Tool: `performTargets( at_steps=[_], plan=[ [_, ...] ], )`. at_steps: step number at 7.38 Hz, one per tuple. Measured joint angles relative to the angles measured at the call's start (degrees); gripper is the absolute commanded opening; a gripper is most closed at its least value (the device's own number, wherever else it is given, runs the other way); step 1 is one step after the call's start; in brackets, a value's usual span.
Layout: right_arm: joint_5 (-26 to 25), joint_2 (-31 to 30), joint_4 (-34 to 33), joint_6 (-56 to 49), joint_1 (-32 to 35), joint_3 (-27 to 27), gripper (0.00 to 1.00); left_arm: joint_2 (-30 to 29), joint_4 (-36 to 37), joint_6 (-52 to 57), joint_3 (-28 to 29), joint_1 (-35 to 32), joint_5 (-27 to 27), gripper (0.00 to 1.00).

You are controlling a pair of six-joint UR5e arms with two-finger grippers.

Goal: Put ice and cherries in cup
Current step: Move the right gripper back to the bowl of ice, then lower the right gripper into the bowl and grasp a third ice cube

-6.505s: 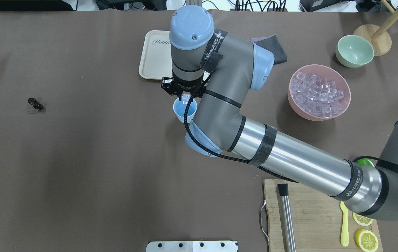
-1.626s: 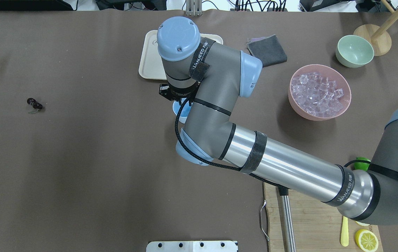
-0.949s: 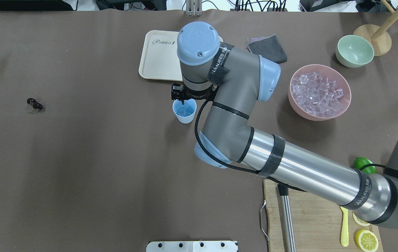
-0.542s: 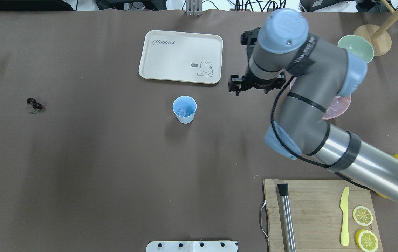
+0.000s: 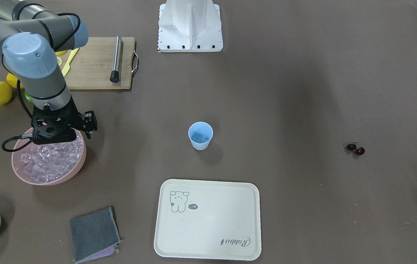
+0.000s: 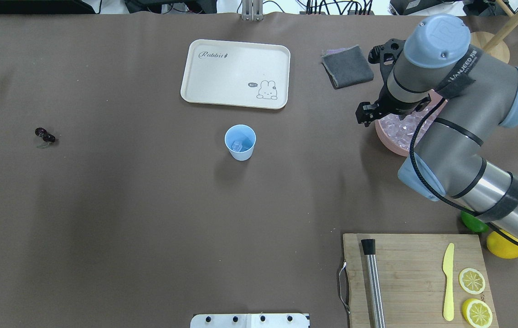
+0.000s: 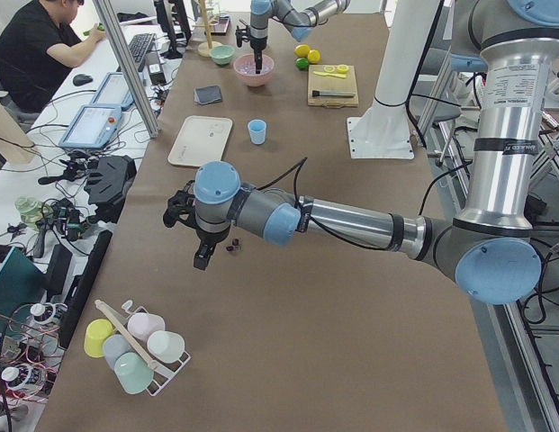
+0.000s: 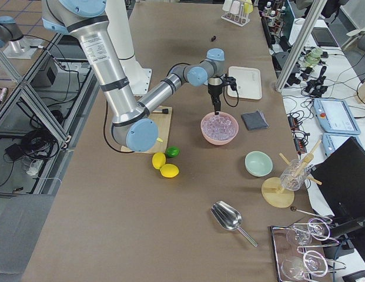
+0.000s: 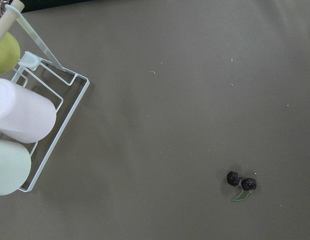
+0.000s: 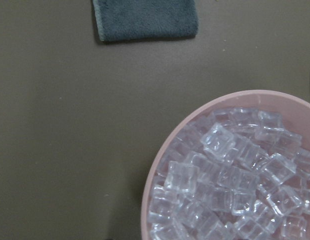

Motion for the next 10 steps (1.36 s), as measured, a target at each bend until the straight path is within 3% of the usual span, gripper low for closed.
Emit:
performTargets(
  at_steps=[2, 4, 7, 9, 10],
  plan=[
    [1.0, -1.1, 1.4, -9.6, 3.5, -2.4, 0.88, 0.0, 0.0, 0.0, -0.2, 0.0, -0.1, 0.98],
    [2.6, -0.1, 4.3, -20.2, 5.4, -6.9, 0.99, 0.2, -1.2, -0.3, -0.1, 0.0, -0.1, 0.98],
    [3.9, 3.1, 10.8, -32.6, 6.0, -13.8, 0.98, 0.5, -2.0, -0.5, -0.2, 0.0, -0.1, 0.98],
    [4.3, 3.0, 12.3, -34.3, 5.6, -14.5, 0.89, 0.7, -2.0, -0.4, -0.1, 0.0, 0.0, 0.98],
    [4.3, 2.6, 12.9, -34.5, 5.3, -14.6, 0.76, 0.7, -2.0, -0.4, -0.1, 0.0, 0.0, 0.98]
  ],
)
